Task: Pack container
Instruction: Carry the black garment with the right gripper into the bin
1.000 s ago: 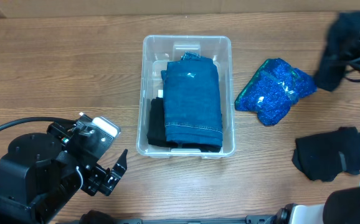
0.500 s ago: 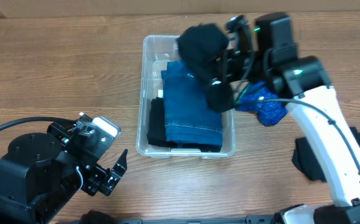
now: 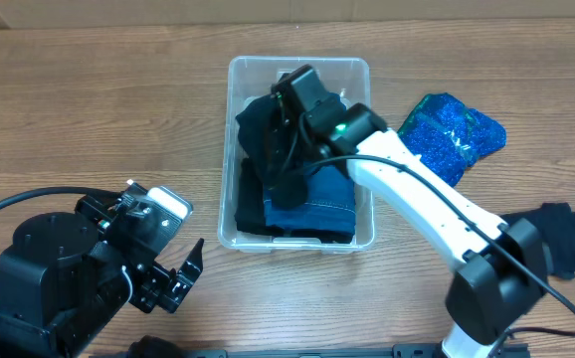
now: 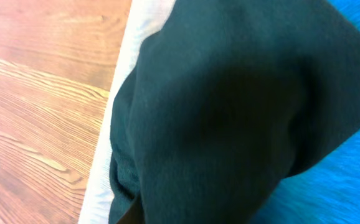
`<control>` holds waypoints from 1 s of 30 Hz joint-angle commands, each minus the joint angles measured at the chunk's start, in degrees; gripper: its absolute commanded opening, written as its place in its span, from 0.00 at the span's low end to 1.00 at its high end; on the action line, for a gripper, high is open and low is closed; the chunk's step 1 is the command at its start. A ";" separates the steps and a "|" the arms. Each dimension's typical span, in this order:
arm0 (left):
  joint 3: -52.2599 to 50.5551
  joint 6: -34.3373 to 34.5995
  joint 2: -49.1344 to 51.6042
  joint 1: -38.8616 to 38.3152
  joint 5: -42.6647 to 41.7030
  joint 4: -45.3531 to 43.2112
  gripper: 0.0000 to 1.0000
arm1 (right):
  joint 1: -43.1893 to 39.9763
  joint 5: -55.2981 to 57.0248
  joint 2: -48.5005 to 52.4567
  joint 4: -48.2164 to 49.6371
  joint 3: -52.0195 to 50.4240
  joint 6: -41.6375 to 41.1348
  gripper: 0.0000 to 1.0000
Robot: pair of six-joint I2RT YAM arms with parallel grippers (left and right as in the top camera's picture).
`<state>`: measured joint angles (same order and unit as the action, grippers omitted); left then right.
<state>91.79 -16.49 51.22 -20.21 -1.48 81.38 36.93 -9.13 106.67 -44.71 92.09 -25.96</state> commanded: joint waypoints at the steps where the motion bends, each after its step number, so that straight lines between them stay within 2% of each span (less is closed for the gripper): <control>1: -0.13 0.83 -0.02 0.37 0.39 -0.15 1.00 | 1.16 2.10 1.14 1.81 0.87 -0.81 0.04; 6: -0.13 0.83 0.02 0.35 0.39 -0.15 1.00 | 3.30 9.20 1.20 4.07 0.87 -2.16 0.04; 13: -0.13 0.85 0.04 0.35 0.39 -0.15 1.00 | 5.27 10.23 4.55 9.73 0.87 -0.81 0.04; 19: -0.15 0.85 0.04 0.35 0.39 -0.15 1.00 | 6.56 14.25 6.64 9.53 0.87 -7.04 0.04; 23: -0.13 0.83 0.04 0.35 0.39 -0.15 1.00 | 6.91 14.58 7.37 9.97 0.87 -7.76 0.04; 24: -0.15 0.85 0.04 0.35 0.39 -0.15 1.00 | 7.02 14.36 7.37 10.05 0.87 -7.74 0.21; 25: -0.13 0.85 0.04 0.35 0.39 -0.15 1.00 | 7.08 14.21 7.34 10.01 0.87 -7.54 0.49; 26: -0.15 0.83 0.04 0.35 0.39 -0.15 1.00 | 7.10 14.23 7.26 9.94 0.98 -6.56 0.67; 27: -0.13 0.85 0.04 0.35 0.39 -0.15 1.00 | 7.10 14.25 6.93 9.94 1.03 -5.27 0.73; 30: -0.13 0.83 0.04 0.35 0.39 -0.15 1.00 | 6.12 15.28 3.69 9.62 1.68 -1.66 0.83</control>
<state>91.79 -16.49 51.22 -20.21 -1.48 81.38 43.59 4.62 113.65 -35.22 92.09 -31.18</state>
